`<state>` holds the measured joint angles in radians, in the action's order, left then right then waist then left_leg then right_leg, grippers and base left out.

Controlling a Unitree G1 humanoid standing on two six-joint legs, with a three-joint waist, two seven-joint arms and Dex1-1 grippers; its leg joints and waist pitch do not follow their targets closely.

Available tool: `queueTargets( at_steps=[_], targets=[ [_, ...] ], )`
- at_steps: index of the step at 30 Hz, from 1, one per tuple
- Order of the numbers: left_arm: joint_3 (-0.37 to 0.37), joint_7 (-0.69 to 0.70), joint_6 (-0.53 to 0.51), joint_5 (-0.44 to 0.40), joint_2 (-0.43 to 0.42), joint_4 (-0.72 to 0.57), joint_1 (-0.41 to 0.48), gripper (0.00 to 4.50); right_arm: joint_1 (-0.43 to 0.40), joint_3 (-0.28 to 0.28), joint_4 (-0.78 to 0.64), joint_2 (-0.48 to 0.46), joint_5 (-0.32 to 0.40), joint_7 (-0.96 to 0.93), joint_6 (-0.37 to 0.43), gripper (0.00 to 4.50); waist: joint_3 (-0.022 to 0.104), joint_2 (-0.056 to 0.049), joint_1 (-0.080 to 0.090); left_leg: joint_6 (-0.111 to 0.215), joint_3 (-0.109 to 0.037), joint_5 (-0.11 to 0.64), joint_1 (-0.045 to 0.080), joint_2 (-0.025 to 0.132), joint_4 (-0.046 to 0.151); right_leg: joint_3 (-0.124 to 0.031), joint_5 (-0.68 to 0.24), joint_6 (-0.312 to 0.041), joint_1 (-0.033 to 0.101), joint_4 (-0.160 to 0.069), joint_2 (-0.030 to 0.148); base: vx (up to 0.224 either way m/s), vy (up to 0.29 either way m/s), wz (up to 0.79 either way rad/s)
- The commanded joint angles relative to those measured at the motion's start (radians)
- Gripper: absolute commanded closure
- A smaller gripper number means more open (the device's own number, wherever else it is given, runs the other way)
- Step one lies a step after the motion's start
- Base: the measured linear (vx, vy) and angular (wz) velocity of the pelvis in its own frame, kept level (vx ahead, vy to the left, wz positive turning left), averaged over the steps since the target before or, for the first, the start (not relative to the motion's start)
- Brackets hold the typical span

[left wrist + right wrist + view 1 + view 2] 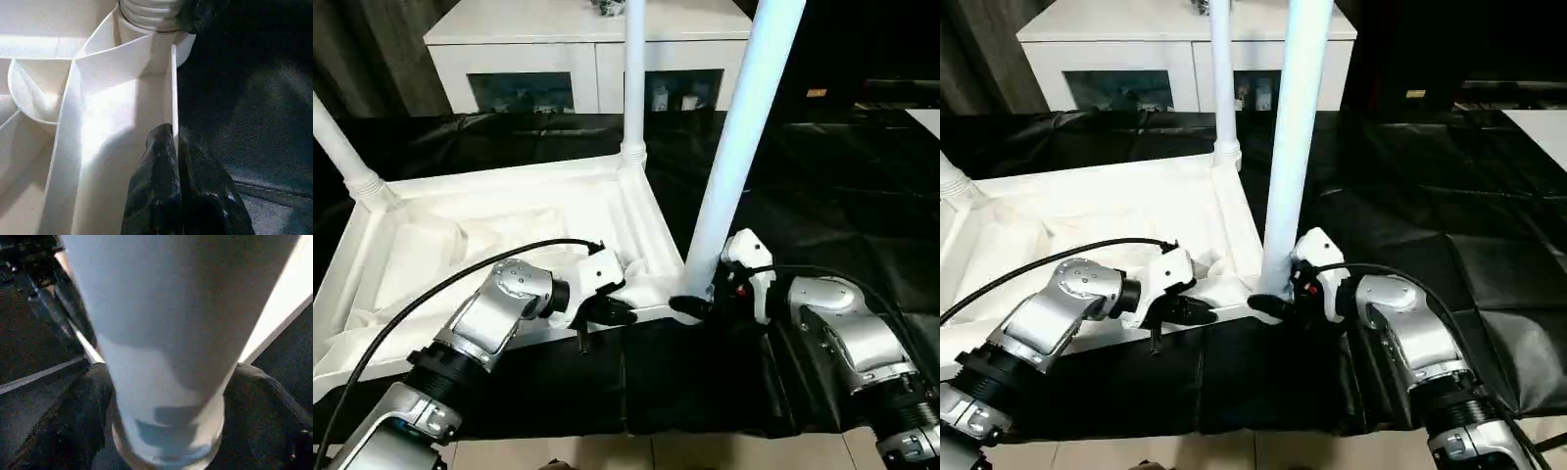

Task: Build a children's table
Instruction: Rotate leg to tighten

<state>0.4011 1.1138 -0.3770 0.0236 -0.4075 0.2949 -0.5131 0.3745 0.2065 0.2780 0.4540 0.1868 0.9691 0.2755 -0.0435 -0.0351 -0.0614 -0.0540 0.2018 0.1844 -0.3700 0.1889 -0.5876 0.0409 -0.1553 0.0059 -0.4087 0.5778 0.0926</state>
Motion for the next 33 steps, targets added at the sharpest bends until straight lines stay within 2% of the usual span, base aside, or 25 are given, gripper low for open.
queueTargets(
  at_steps=[1,9,18,21,25,26,27,28,29,30,32,33],
  targets=[
    [0.026,0.028,-0.009,0.002,-0.001,-0.019,0.002,4.5,-0.007,0.012,-0.017,0.017,0.001,0.012,0.013,1.08,0.06,0.008,0.003,0.03,-0.018,0.259,0.015,0.035,0.074,-0.027,-0.24,-0.225,0.043,-0.057,0.039,0.0,0.0,0.0],
    [0.023,0.024,-0.006,-0.002,-0.003,-0.014,0.006,4.5,-0.003,0.009,0.01,0.014,-0.011,0.011,0.006,1.72,0.061,0.008,0.003,0.034,-0.018,0.252,0.015,0.035,0.073,-0.026,-0.245,-0.227,0.043,-0.056,0.04,0.0,0.0,0.0],
    [0.009,-0.015,-0.008,-0.007,0.016,0.01,-0.004,4.5,-0.023,-0.039,0.021,-0.057,0.03,-0.044,0.003,1.76,0.059,0.006,0.008,0.023,-0.019,0.282,0.015,0.034,0.075,-0.025,-0.287,-0.216,0.041,-0.062,0.04,0.0,0.0,0.0],
    [-0.009,-0.085,-0.011,-0.02,0.049,0.045,-0.017,4.5,-0.023,-0.06,0.044,-0.105,0.024,-0.123,-0.013,1.76,0.058,0.005,0.011,0.01,-0.019,0.302,0.017,0.033,0.077,-0.024,-0.315,-0.21,0.038,-0.066,0.039,0.0,0.0,0.0],
    [-0.047,-0.25,-0.026,-0.039,0.142,0.128,-0.047,4.5,-0.003,-0.088,0.136,-0.236,-0.025,-0.361,-0.034,1.76,0.054,0.005,0.021,-0.022,-0.024,0.359,0.021,0.029,0.08,-0.022,-0.403,-0.18,0.031,-0.076,0.04,0.0,0.0,0.0],
    [-0.068,-0.31,-0.039,-0.034,0.183,0.157,-0.06,4.5,0.01,-0.1,0.177,-0.283,-0.041,-0.448,-0.045,1.76,0.055,0.006,0.022,-0.023,-0.026,0.366,0.022,0.029,0.081,-0.02,-0.412,-0.175,0.033,-0.077,0.04,0.0,0.0,0.0],
    [-0.1,-0.406,-0.049,-0.031,0.24,0.204,-0.079,4.5,0.037,-0.12,0.243,-0.347,-0.068,-0.583,-0.062,1.76,0.051,0.004,0.031,-0.028,-0.025,0.383,0.021,0.027,0.081,-0.02,-0.433,-0.173,0.027,-0.08,0.039,0.0,0.0,0.0],
    [-0.1,-0.406,-0.049,-0.031,0.24,0.204,-0.079,4.5,0.037,-0.12,0.243,-0.347,-0.068,-0.583,-0.062,1.76,0.051,0.002,0.033,-0.034,-0.027,0.393,0.024,0.026,0.081,-0.019,-0.451,-0.169,0.025,-0.082,0.041,0.0,0.0,0.0],
    [-0.123,-0.5,-0.045,-0.039,0.287,0.256,-0.102,4.5,0.072,-0.136,0.313,-0.398,-0.095,-0.717,-0.082,1.76,0.054,0.003,0.036,-0.031,-0.03,0.404,0.023,0.025,0.081,-0.017,-0.474,-0.15,0.028,-0.086,0.041,0.0,0.0,0.0],
    [-0.135,-0.556,-0.036,-0.046,0.312,0.291,-0.118,4.5,0.096,-0.144,0.357,-0.424,-0.112,-0.797,-0.094,1.76,0.053,0.003,0.04,-0.031,-0.03,0.406,0.022,0.024,0.082,-0.017,-0.474,-0.148,0.025,-0.088,0.041,0.0,0.0,0.0],
    [-0.16,-0.625,-0.018,-0.046,0.342,0.331,-0.136,4.5,0.124,-0.144,0.405,-0.446,-0.134,-0.871,-0.101,1.76,0.054,0.006,0.041,-0.03,-0.031,0.416,0.027,0.02,0.08,-0.014,-0.491,-0.136,0.024,-0.092,0.039,0.0,0.0,0.0],
    [-0.173,-0.66,-0.006,-0.047,0.359,0.353,-0.146,4.5,0.142,-0.139,0.433,-0.46,-0.144,-0.888,-0.109,1.77,0.054,0.008,0.041,-0.019,-0.029,0.415,0.025,0.019,0.079,-0.015,-0.489,-0.131,0.023,-0.094,0.039,0.0,0.0,0.0]
  ],
)
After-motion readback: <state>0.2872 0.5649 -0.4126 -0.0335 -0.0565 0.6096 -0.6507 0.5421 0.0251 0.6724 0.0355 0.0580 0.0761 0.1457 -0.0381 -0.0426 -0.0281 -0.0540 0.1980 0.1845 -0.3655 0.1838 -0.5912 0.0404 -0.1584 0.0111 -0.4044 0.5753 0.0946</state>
